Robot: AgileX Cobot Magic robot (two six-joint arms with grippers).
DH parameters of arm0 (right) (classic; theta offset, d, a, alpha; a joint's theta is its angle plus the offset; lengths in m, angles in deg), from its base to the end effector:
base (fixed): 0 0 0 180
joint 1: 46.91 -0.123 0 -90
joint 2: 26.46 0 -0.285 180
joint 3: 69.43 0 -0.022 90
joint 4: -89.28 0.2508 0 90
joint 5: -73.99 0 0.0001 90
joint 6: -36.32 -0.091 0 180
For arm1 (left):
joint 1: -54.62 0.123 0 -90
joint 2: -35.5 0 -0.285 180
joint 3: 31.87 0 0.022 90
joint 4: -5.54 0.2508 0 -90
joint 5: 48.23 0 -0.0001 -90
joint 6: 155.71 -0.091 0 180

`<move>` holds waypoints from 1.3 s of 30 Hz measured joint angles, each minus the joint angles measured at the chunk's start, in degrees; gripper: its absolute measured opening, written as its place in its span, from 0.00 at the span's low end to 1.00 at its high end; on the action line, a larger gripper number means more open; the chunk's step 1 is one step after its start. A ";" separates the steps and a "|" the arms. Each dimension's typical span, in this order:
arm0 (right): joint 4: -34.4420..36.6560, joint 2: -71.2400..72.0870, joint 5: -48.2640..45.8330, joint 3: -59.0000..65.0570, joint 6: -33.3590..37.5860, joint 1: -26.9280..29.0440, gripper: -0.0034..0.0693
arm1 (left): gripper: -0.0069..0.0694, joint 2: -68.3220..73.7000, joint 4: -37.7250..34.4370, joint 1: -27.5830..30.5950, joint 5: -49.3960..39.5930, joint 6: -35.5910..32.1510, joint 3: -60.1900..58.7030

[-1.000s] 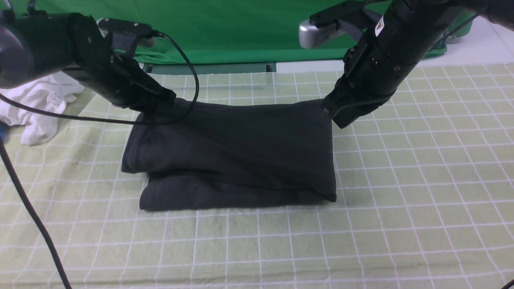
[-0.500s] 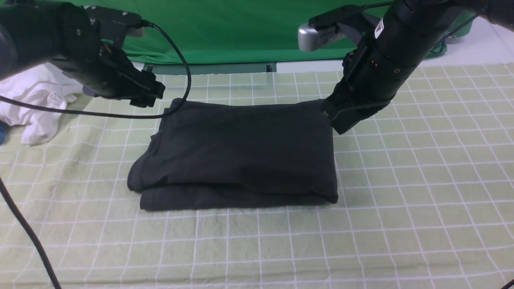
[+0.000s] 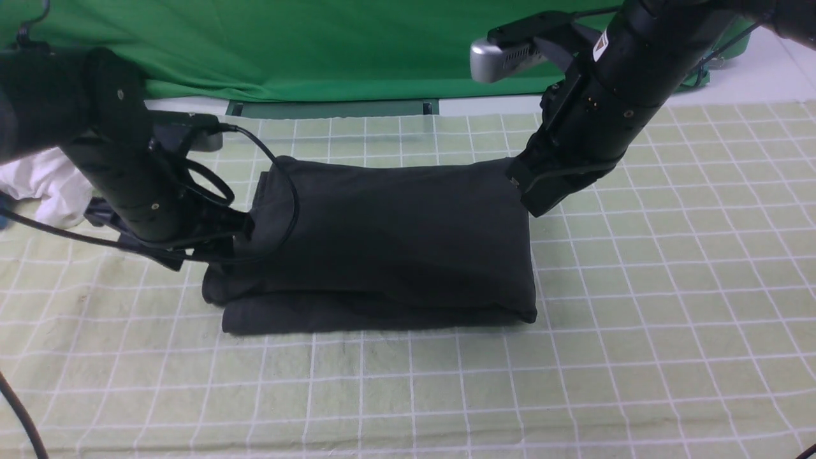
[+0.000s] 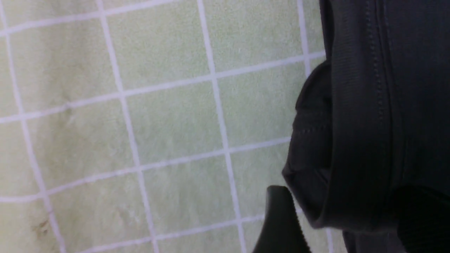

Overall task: Fold a long-sleeved shirt over a green coffee tablecloth.
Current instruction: 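Fold the right end of the dark garment over onto its left end with the right gripper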

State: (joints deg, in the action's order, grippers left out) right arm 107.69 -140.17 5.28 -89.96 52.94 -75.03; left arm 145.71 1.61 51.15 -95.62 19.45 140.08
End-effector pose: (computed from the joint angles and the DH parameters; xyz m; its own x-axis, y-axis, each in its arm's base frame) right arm 0.3355 0.2096 0.3098 -0.7307 -0.5736 -0.3703 -0.6687 0.7107 0.2186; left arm 0.3514 -0.0259 0.2030 -0.9633 0.0964 -0.2507 0.1097 0.9932 -0.0394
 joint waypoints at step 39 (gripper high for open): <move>0.29 0.00 -0.86 0.00 0.42 0.00 0.06 | 0.30 -3.31 -8.02 0.00 -4.67 -6.08 -1.88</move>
State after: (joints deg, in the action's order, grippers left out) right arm 107.98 -140.17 4.42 -89.96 53.36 -75.03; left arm 142.40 -6.41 51.15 -100.29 13.36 138.20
